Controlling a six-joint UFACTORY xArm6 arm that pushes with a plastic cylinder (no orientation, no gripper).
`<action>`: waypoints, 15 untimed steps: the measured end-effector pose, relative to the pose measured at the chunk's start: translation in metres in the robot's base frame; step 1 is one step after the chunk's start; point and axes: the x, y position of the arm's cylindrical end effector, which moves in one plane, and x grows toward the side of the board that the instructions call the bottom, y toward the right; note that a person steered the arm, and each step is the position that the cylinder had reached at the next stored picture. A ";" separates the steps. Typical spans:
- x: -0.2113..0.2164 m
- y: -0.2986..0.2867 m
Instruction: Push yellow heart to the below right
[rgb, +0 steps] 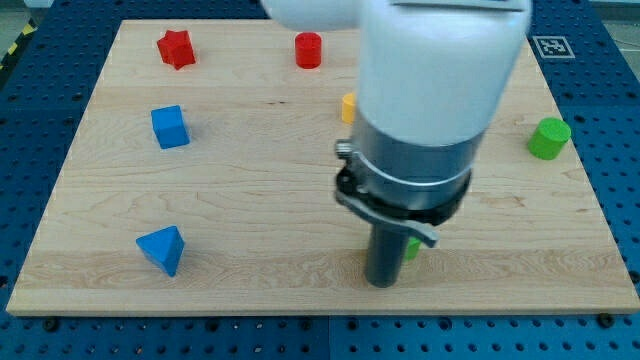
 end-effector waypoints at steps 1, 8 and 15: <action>0.000 0.011; -0.200 0.004; -0.276 -0.117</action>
